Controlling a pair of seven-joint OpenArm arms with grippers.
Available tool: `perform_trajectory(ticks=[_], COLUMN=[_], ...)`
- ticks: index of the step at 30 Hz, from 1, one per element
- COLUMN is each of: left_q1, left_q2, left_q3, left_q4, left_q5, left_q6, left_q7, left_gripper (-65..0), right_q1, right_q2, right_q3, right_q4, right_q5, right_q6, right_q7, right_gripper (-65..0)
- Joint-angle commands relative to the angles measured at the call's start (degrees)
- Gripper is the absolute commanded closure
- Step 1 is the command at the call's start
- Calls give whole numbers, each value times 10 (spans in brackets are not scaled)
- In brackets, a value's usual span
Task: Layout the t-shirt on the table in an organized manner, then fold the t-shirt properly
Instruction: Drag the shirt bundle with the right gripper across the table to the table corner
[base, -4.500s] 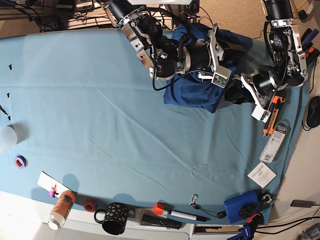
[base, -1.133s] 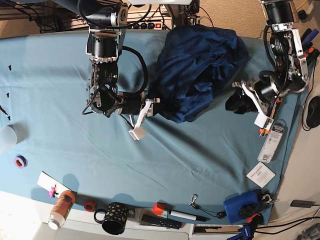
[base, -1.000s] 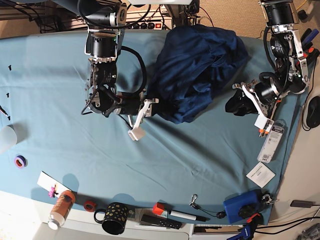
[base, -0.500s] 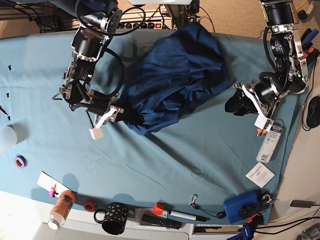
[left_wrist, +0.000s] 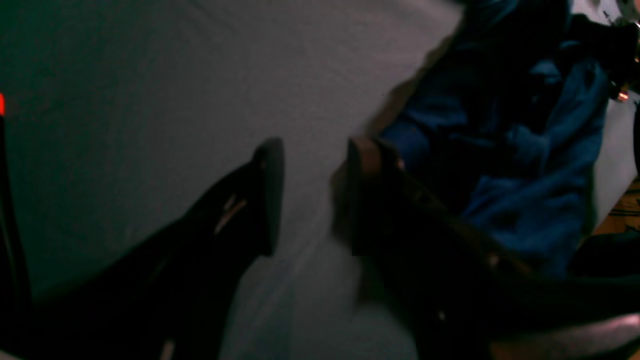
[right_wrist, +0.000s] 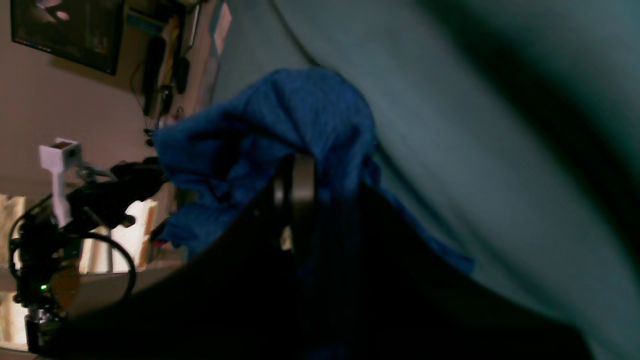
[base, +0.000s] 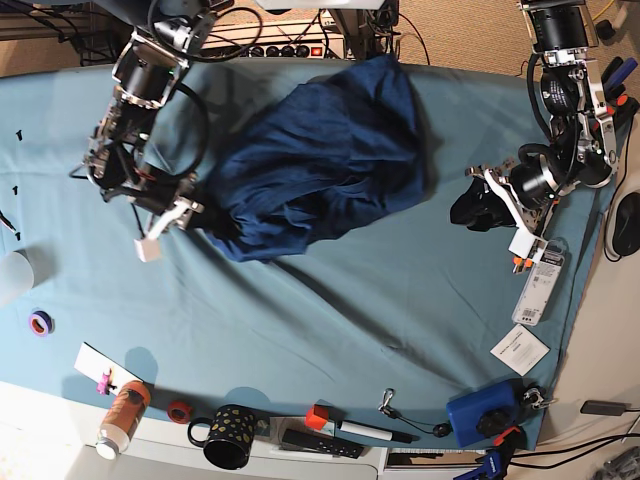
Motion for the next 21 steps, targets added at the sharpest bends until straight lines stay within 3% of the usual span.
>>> perform_trajectory(ticks=[1, 9, 21], left_q1=[-9, -9, -9], left_q2=[-7, -6, -7], left_q3=[-3, -3, -3], left_q4=[9, 9, 9], left_q5=[-13, -14, -14], left_q6=[-2, -2, 0], left_q7=[-10, -10, -10], left_gripper=[-220, -220, -220], right_q1=[0, 0, -48], right_q2=[21, 64, 68], right_q3=[5, 5, 7], right_q4=[0, 34, 176], right_q5=[-41, -49, -201], right_q6=[-12, -27, -49], right_q7=[-1, -1, -1], right_gripper=[0, 0, 0])
